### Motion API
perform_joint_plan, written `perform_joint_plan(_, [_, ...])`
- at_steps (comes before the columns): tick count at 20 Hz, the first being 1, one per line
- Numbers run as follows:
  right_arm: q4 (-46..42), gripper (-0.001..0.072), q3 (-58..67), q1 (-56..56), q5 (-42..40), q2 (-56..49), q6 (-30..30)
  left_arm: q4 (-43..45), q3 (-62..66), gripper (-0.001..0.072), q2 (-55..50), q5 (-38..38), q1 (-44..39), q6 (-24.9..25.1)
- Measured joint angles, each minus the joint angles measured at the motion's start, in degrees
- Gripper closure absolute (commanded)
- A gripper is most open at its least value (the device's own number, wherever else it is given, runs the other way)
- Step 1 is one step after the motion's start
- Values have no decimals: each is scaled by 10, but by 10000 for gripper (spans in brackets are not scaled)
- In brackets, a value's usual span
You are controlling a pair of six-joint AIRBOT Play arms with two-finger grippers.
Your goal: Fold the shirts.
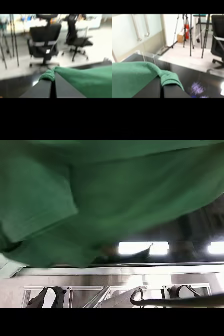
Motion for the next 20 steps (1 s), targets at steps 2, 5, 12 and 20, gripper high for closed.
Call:
perform_joint_plan(2, [5, 696, -56, 2, 16, -7, -5, 25, -40, 696, -18, -17, -55, -4])
perform_joint_plan(5, [5, 696, -190, 40, 19, -27, -43, 97, -133, 696, -73, -14, -153, -4])
perform_joint_plan(12, [-36, 696, -389, 154, -104, -233, -143, 221, -290, 696, -306, 92, -257, 12])
perform_joint_plan(20, [-28, 696, -234, 193, -154, -511, -144, 239, -139, 696, -584, 129, -267, 20])
